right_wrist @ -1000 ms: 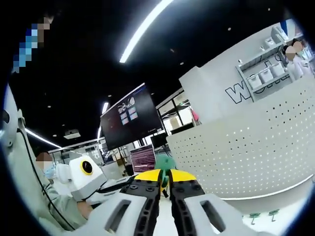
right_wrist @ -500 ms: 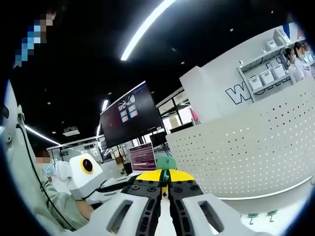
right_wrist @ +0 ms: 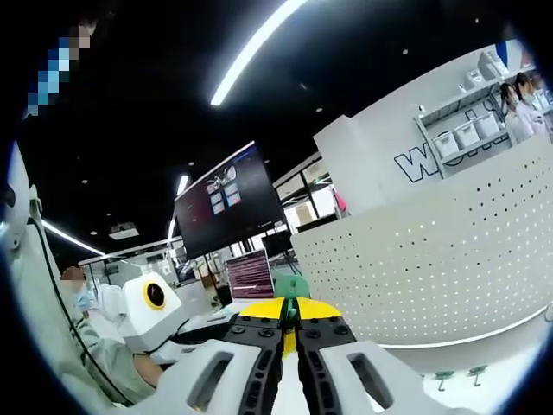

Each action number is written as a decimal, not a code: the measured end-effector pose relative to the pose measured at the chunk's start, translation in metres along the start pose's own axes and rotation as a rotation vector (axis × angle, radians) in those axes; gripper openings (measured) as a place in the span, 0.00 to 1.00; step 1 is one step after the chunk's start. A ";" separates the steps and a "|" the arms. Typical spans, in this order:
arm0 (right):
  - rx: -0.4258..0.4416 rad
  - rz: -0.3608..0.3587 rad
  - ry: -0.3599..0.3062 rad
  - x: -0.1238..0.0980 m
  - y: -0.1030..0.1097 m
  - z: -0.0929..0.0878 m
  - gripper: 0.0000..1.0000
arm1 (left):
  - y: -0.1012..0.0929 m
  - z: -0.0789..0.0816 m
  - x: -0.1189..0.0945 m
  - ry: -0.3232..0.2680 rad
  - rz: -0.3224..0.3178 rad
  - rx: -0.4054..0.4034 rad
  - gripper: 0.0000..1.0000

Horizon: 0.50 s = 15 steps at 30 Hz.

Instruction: Insert the hook assembly into the mounting plate slot until the hook locks in place.

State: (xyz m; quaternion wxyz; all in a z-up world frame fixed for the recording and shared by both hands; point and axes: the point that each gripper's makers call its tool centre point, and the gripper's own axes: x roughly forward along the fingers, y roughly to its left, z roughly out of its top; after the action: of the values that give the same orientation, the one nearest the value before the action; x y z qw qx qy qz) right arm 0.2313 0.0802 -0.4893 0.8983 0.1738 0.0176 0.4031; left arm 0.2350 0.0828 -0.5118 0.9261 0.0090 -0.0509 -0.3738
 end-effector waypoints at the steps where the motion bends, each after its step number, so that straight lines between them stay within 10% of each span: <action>1: -0.001 -0.001 0.001 -0.001 0.001 0.000 0.02 | -0.001 -0.002 -0.001 0.009 -0.003 -0.003 0.19; 10: -0.064 -0.002 0.015 -0.004 0.006 -0.001 0.02 | -0.004 -0.037 -0.010 0.116 -0.006 -0.032 0.28; 15: -0.070 -0.012 0.012 -0.006 0.003 0.001 0.02 | 0.001 -0.077 -0.023 0.278 0.008 -0.022 0.36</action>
State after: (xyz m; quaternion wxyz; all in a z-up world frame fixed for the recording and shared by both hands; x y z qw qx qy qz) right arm 0.2251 0.0773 -0.4882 0.9061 0.1398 0.0100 0.3991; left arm 0.2269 0.0984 -0.5902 0.9257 0.0503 0.0822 -0.3658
